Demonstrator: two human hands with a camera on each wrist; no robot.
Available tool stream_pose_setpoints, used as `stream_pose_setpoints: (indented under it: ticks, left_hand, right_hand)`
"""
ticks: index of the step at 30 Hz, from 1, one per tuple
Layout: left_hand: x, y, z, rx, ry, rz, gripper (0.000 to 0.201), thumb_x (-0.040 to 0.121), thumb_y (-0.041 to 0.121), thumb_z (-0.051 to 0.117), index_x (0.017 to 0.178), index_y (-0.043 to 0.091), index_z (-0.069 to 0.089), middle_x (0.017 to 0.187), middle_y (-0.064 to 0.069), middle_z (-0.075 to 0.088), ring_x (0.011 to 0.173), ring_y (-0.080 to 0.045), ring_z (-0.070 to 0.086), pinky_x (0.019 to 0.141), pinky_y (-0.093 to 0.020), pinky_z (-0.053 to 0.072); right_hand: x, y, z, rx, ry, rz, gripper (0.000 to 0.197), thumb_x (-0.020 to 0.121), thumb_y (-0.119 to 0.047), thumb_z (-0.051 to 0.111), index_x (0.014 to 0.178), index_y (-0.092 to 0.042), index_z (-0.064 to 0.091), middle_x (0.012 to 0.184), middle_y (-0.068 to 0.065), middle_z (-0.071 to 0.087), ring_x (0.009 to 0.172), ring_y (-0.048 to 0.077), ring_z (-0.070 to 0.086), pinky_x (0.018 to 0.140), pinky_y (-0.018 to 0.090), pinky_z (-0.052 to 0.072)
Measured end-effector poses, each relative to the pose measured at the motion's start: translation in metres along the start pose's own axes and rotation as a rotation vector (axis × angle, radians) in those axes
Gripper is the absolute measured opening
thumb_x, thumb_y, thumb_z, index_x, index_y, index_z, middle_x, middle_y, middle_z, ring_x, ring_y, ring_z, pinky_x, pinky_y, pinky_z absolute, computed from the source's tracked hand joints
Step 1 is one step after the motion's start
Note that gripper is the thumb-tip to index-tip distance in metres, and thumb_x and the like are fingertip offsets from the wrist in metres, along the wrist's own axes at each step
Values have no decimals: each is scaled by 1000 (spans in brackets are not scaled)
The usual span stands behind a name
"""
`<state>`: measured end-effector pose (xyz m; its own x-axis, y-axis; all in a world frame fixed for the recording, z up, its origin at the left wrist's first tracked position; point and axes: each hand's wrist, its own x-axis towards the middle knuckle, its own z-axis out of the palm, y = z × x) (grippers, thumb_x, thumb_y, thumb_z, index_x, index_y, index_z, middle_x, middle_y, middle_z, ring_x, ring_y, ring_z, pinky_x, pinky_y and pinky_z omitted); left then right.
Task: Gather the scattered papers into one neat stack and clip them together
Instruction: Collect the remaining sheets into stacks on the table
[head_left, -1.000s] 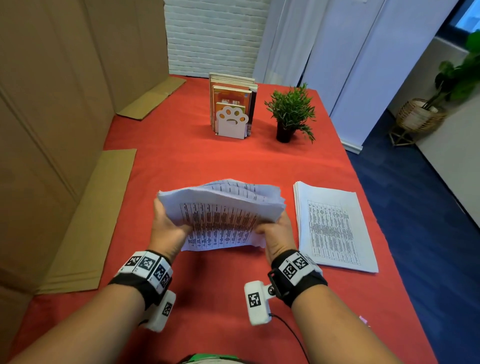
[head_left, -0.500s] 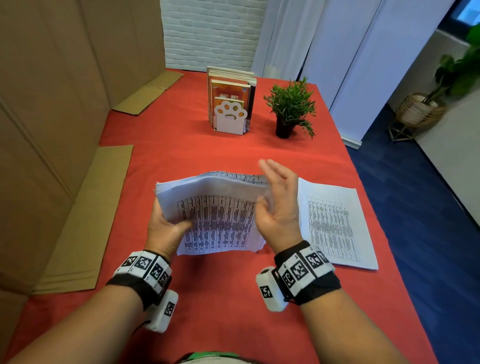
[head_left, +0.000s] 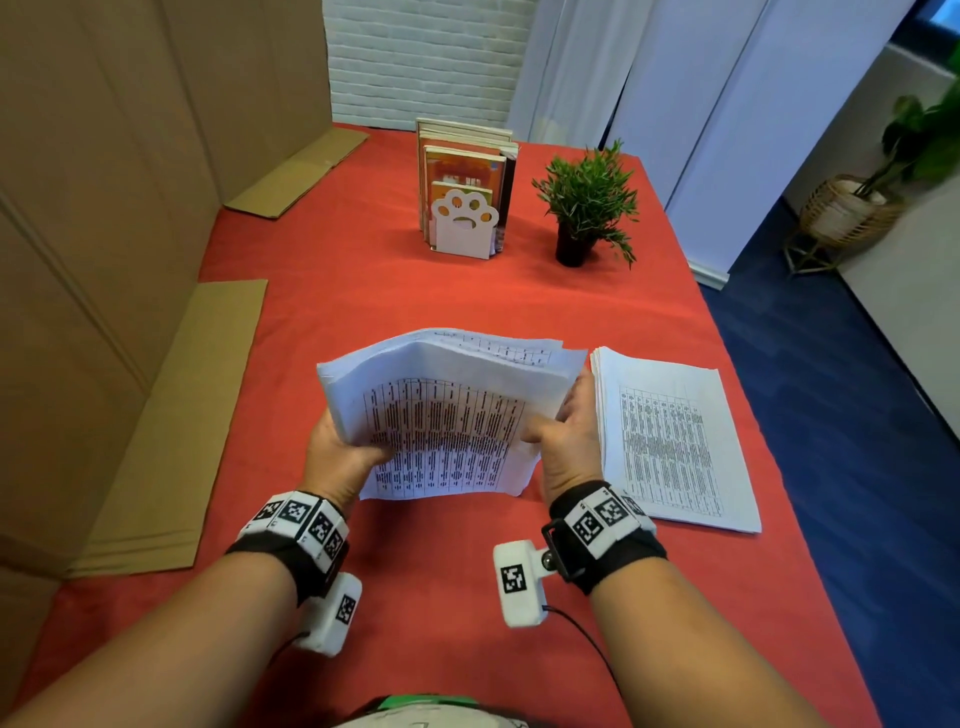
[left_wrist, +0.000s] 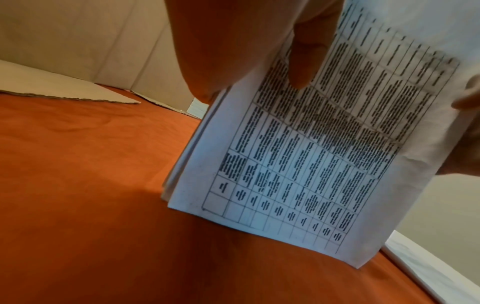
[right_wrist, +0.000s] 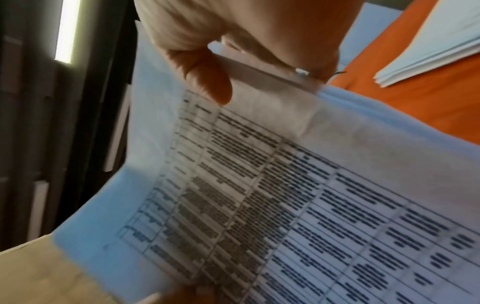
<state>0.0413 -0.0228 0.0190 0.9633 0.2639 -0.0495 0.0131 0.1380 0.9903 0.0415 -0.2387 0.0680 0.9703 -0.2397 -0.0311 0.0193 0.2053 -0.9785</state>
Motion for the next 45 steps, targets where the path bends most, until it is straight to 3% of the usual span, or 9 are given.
stream_pose_setpoints:
  ticks: [3, 10, 14, 21, 26, 30, 35, 39, 45]
  left_hand:
    - [1, -5, -2, 13, -7, -29, 55, 50, -27, 63, 83, 17, 58, 78, -2, 67, 75, -21, 63, 59, -21, 55]
    - [1, -6, -1, 22, -49, -23, 53, 49, -23, 69, 83, 16, 60, 69, 12, 74, 67, -3, 68, 62, -21, 55]
    - [-1, -11, -9, 5, -15, -23, 49, 45, -11, 70, 85, 16, 62, 69, 11, 72, 69, -10, 63, 66, -29, 56]
    - [-7, -15, -4, 11, 9, -4, 47, 55, -15, 73, 91, 14, 66, 77, 8, 74, 81, -20, 65, 76, -35, 53]
    - [-11, -13, -4, 55, -27, 62, 44, 59, -6, 73, 87, 28, 72, 77, 23, 73, 74, 6, 65, 73, -14, 52]
    - [-14, -14, 2, 18, 10, 56, 42, 73, -18, 64, 87, 21, 65, 73, 23, 72, 70, 7, 65, 72, -16, 53]
    - [-19, -13, 1, 6, -40, 29, 38, 68, -8, 72, 98, 16, 66, 85, 11, 75, 85, -10, 67, 83, -29, 55]
    - [-18, -6, 0, -11, -65, 57, 44, 69, -11, 71, 100, 20, 69, 90, 11, 75, 89, -7, 67, 86, -24, 54]
    - [-22, 4, 7, -25, -20, 56, 21, 82, -2, 63, 94, 15, 67, 81, 14, 75, 80, 0, 67, 76, -17, 52]
  right_hand:
    - [0, 7, -1, -25, -20, 107, 65, 42, 6, 44, 97, -24, 55, 78, 4, 55, 70, 17, 53, 60, 27, 43]
    - [1, 13, 1, -5, -26, 174, 56, 43, 8, 46, 89, -19, 60, 76, 11, 58, 72, 24, 54, 66, 35, 46]
    - [-1, 16, -2, 13, 10, 257, 43, 42, 8, 46, 78, -12, 57, 66, 8, 54, 63, 23, 52, 60, 31, 45]
    - [-3, 19, 5, 61, -36, 240, 50, 43, 10, 48, 87, -10, 62, 70, 11, 60, 66, 25, 57, 63, 33, 49]
    - [-4, 20, 1, 8, -17, 249, 43, 43, 8, 52, 84, -1, 59, 56, 0, 62, 56, 17, 60, 52, 26, 52]
    - [-8, 23, 4, -30, 24, 220, 30, 51, 6, 59, 73, -14, 60, 62, 0, 65, 66, 25, 61, 72, 41, 53]
    - [-12, 12, 4, -148, 15, 14, 43, 72, 14, 57, 93, -25, 56, 80, 0, 64, 68, 4, 63, 73, 33, 52]
    - [-7, -7, 0, -158, 27, -351, 81, 68, 14, 53, 123, -44, 41, 109, 6, 54, 95, 15, 57, 90, 29, 47]
    - [0, -28, -2, -387, 21, -724, 51, 63, 24, 52, 101, -8, 62, 104, 18, 57, 101, 20, 56, 95, 24, 41]
